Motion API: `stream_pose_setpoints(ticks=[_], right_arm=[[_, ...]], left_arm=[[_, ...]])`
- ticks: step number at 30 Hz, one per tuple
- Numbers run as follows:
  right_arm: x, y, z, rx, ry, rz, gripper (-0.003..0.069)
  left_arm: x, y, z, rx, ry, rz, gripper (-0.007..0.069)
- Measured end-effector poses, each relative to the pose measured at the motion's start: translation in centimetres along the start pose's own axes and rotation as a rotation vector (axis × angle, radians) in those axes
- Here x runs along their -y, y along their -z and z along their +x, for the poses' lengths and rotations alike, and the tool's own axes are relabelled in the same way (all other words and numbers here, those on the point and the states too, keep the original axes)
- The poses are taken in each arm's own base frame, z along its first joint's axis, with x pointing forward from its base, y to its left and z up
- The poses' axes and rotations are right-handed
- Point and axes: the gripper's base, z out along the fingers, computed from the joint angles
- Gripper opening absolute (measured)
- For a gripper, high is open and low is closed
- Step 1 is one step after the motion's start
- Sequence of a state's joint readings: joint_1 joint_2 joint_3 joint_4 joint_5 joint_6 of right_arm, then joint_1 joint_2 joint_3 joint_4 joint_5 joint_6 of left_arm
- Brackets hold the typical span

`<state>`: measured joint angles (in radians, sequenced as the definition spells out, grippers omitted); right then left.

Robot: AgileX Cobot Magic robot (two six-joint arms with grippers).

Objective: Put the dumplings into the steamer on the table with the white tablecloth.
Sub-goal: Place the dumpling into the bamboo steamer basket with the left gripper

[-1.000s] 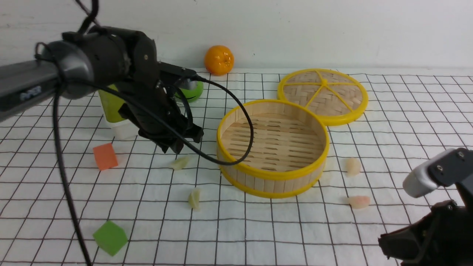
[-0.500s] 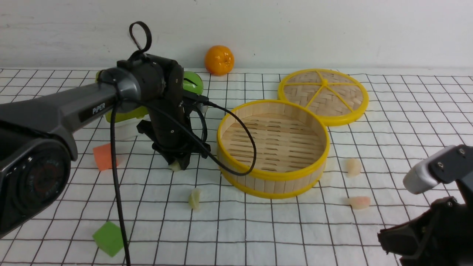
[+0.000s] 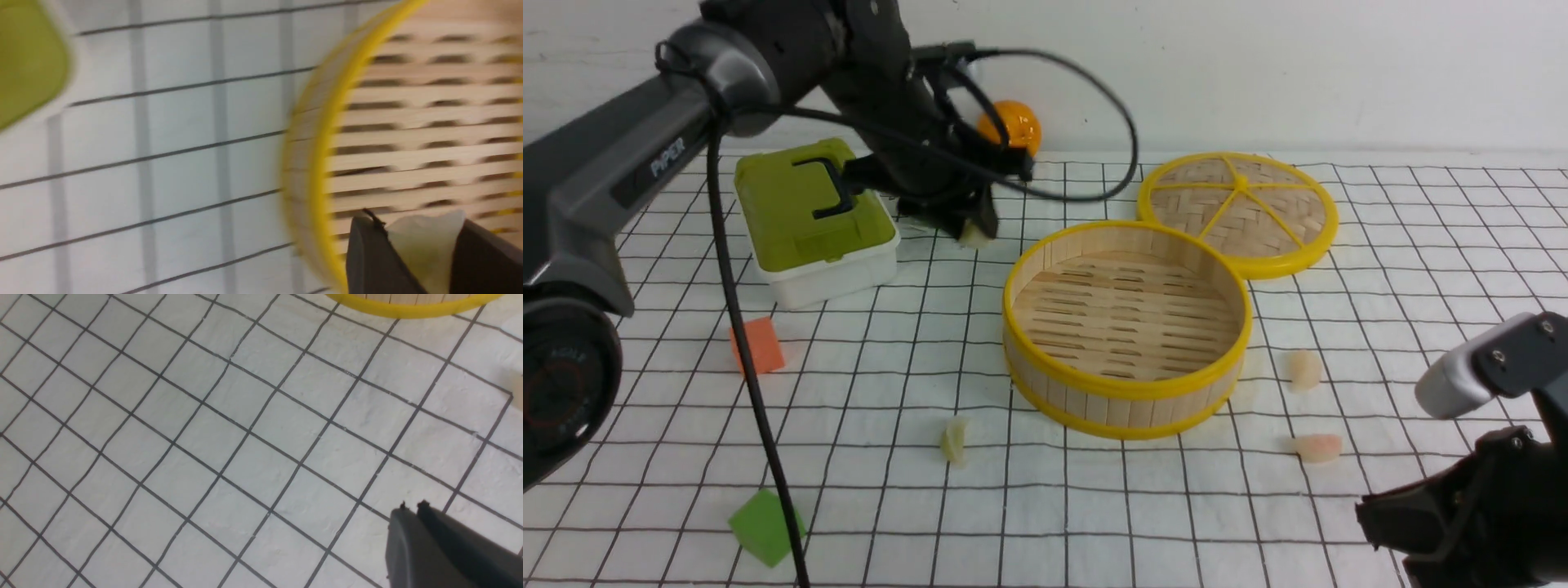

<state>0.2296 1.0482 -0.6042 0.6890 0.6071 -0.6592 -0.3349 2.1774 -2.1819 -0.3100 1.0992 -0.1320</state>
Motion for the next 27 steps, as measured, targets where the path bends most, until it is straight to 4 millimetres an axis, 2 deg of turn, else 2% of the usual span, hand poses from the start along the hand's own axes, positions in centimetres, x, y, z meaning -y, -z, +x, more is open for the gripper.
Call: stream_pose_setpoints(ticks=[2, 4, 6, 7, 8, 10, 14, 20, 22, 25, 27], right_arm=[[0.0, 0.0, 0.0, 0.004, -0.007, -0.003, 0.0027], [-0.1, 0.0, -0.1, 0.008, -0.016, -0.008, 0.003], [-0.1, 0.0, -0.1, 0.009, -0.018, -0.009, 0.003], [-0.1, 0.0, -0.1, 0.009, -0.018, -0.009, 0.0031], [-0.1, 0.0, -0.1, 0.009, -0.019, -0.01, 0.0031], [-0.1, 0.0, -0.1, 0.009, -0.023, -0.012, 0.0031], [-0.2, 0.0, -0.2, 0.018, -0.042, -0.024, 0.0033], [-0.3, 0.0, -0.2, 0.024, -0.055, -0.031, 0.004], [-0.3, 0.0, -0.2, 0.024, -0.055, -0.031, 0.0042], [-0.3, 0.0, -0.2, 0.024, -0.057, -0.032, 0.0042], [-0.3, 0.0, -0.2, 0.025, -0.057, -0.032, 0.0042]], left_arm=[[1.0, -0.8, 0.1, 0.004, 0.013, 0.059, 0.02], [1.8, -3.0, 0.5, -0.001, 0.007, 0.075, 0.02], [2.1, -5.2, 1.1, -0.006, 0.0, 0.049, 0.02], [2.2, -5.5, 1.1, -0.002, -0.001, 0.045, 0.02], [2.4, -7.1, 1.6, -0.001, -0.009, 0.003, 0.02], [2.6, -9.2, 2.3, 0.004, -0.008, -0.065, 0.02], [2.8, -10.8, 3.0, 0.029, -0.039, -0.167, 0.02], [2.4, -11.9, 3.5, 0.018, -0.032, -0.217, 0.0214], [2.4, -11.9, 3.5, 0.014, -0.03, -0.217, 0.0253], [2.7, -11.2, 3.3, 0.017, -0.02, -0.205, 0.0363], [2.9, -10.5, 3.2, 0.012, -0.018, -0.207, 0.039]])
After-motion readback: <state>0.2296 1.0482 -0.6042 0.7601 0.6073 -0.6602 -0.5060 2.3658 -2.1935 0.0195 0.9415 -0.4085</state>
